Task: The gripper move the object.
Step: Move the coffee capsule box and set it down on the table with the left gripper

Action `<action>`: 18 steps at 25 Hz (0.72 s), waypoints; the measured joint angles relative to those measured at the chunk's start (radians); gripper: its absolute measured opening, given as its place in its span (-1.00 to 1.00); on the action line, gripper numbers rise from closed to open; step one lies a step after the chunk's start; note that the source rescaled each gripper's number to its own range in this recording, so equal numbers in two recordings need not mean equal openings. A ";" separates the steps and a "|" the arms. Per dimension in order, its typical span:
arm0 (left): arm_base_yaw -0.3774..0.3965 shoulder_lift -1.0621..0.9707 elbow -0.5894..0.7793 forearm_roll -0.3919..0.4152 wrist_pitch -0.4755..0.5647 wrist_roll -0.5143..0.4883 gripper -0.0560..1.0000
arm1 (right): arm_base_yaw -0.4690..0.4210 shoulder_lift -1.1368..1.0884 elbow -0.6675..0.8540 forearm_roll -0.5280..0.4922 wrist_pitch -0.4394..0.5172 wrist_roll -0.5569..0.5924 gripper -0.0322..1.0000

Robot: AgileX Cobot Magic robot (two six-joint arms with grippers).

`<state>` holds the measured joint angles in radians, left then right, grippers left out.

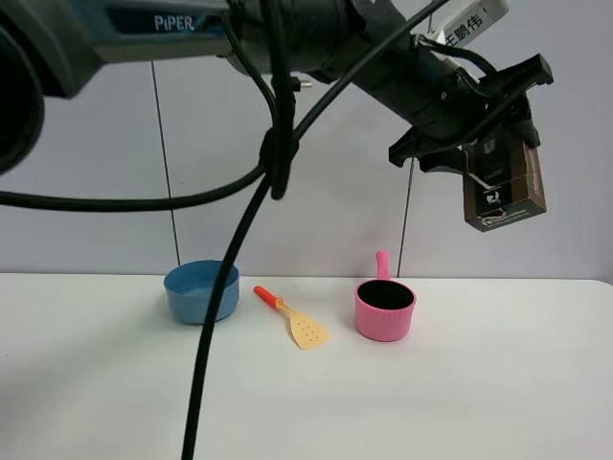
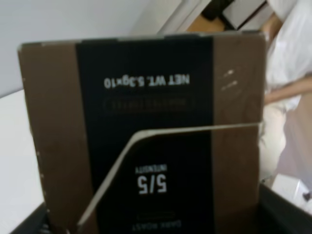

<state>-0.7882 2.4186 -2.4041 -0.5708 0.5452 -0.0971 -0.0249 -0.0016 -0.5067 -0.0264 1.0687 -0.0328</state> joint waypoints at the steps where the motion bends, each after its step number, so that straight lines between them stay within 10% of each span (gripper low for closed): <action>1: 0.003 0.013 0.000 -0.018 -0.019 -0.002 -0.89 | 0.000 0.000 0.000 0.000 0.000 0.000 1.00; 18: 0.008 0.173 0.000 -0.177 -0.255 0.180 -0.89 | 0.000 0.000 0.000 0.000 0.000 0.000 1.00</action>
<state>-0.7802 2.5916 -2.4041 -0.7477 0.2905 0.0829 -0.0249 -0.0016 -0.5067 -0.0264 1.0687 -0.0328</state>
